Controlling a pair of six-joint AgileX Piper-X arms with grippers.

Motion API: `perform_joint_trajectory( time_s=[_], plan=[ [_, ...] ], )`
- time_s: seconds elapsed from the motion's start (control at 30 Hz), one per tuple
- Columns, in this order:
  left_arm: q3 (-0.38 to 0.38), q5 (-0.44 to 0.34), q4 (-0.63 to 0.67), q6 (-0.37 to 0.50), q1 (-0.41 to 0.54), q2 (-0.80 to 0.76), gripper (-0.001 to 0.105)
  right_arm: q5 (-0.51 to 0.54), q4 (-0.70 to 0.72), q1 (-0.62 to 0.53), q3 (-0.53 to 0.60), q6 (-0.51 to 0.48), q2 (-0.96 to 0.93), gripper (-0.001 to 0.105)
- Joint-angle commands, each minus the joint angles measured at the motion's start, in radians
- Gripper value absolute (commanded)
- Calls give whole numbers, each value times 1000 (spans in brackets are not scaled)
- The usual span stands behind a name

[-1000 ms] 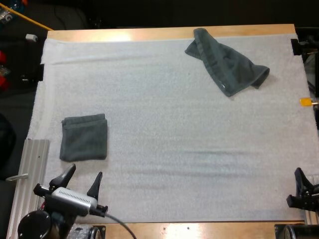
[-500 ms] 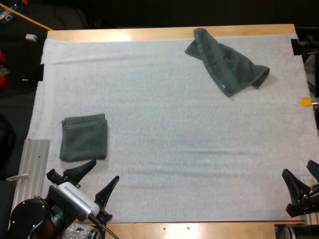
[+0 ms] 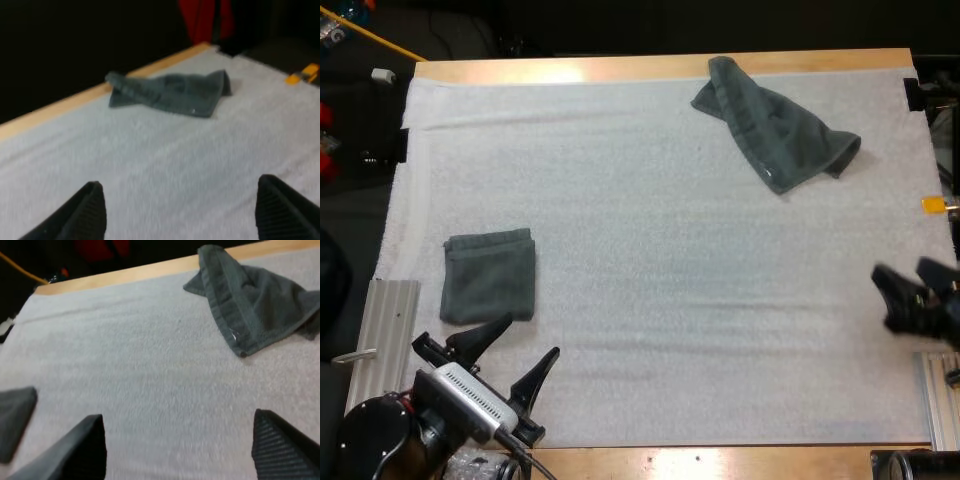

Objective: Pick towel from pile, fold and stack

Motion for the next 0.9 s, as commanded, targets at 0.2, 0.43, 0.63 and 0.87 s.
perform_joint_trajectory(
  time_s=[0.2, 0.43, 0.63, 0.87],
  plan=[
    [-6, 68, -36, -2, -5, 45, 60, 51, -203, -2, -12, 167, 282, 61],
    [-6, 68, -114, -23, -5, 146, 60, 104, -276, -2, -71, 215, 519, 61],
    [-6, 68, -159, -24, -5, 249, 60, 128, -341, -2, -142, 256, 710, 61],
    [-6, 68, -160, -24, -5, 314, 60, 147, -438, -2, -213, 336, 937, 61]
  ],
)
